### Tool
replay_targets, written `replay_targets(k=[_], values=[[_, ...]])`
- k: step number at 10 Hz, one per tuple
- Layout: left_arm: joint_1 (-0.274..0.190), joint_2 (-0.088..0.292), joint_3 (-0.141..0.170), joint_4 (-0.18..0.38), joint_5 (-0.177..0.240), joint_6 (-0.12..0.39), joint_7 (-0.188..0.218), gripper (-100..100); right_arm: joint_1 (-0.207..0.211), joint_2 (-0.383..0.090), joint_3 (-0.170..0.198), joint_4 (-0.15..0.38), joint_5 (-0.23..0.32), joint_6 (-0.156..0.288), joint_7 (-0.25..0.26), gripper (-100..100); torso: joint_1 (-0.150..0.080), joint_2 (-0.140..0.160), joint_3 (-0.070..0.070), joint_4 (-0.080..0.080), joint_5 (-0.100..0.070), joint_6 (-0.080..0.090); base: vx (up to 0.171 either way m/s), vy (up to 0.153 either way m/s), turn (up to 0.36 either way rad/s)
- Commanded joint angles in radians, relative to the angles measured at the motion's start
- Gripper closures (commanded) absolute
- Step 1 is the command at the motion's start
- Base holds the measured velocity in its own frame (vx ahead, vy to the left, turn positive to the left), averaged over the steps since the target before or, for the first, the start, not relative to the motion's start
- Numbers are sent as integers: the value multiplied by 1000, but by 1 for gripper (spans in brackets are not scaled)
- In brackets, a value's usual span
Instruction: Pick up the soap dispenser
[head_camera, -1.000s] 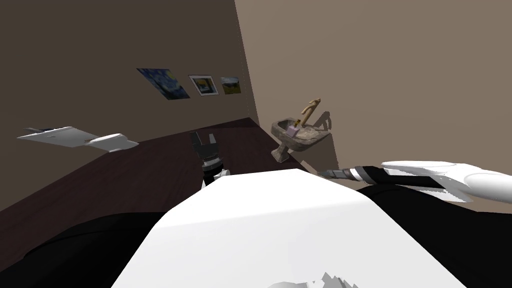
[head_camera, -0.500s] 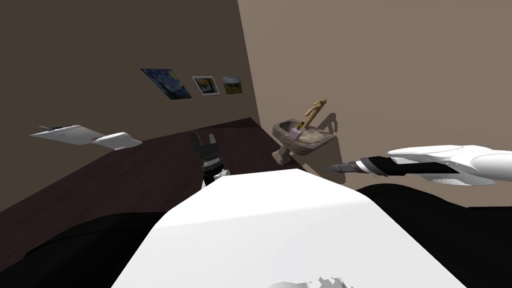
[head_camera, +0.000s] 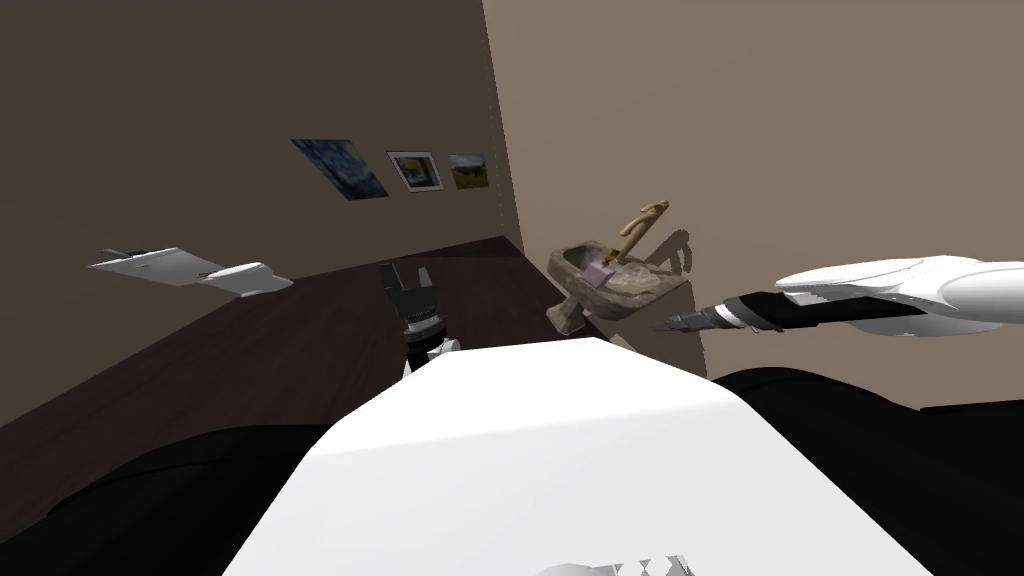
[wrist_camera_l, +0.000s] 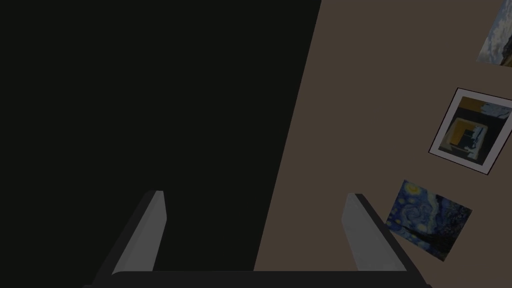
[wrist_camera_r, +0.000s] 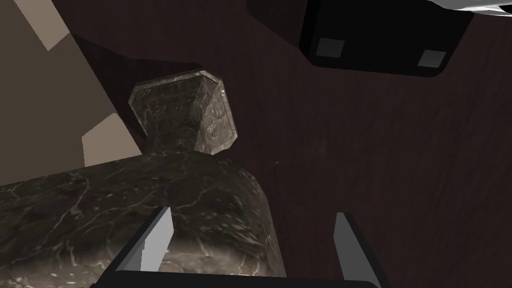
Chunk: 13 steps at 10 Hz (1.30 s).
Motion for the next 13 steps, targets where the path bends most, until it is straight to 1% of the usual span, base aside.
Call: replay_targets(k=[1,2,3,4,5,6,7,8,9,10,11,12,13], values=[[0,0,0,0,0,0,0,0,-29,-34,50,-12,-48,6,28,-100,0,0,0,0,0,0,44,0,-1],[0,0,0,0,0,0,0,0,-29,-34,57,-12,-48,6,28,-100,1,4,2,1,0,0,-1,6,-7],[0,0,0,0,0,0,0,0,-38,-78,57,6,-53,-2,20,-100,1,7,4,2,0,1,55,18,73],[0,0,0,0,0,0,0,0,-47,-108,55,21,-58,-9,13,-100,2,5,3,1,1,0,188,30,147],[0,0,0,0,0,0,0,0,-47,-117,55,21,-58,-9,13,-100,3,-2,-1,0,1,-1,165,12,61],[0,0,0,0,0,0,0,0,-47,-117,55,21,-58,-9,13,-100,2,-3,-2,-1,1,0,71,-5,0],[0,0,0,0,0,0,0,0,-57,-151,50,33,-63,-14,7,-100,1,2,1,0,0,0,107,0,84],[0,0,0,0,0,0,0,0,-67,-177,43,43,-69,-18,2,-100,1,1,0,0,0,0,219,47,192],[0,0,0,0,0,0,0,0,-67,-177,43,43,-69,-18,2,-100,4,-5,-3,-1,1,-1,176,41,85],[0,0,0,0,0,0,0,0,-67,-177,43,43,-69,-18,2,-100,4,-4,-3,-1,1,0,60,13,-19],[0,0,0,0,0,0,0,0,-77,-197,34,50,-75,-19,-2,-100,3,2,1,0,0,1,84,22,117],[0,0,0,0,0,0,0,0,-87,-209,24,53,-81,-19,-5,-100,3,2,1,0,1,0,185,32,168],[0,0,0,0,0,0,0,0,-97,-200,46,50,-79,-22,1,-100,4,-3,-1,-1,1,0,95,11,34]])
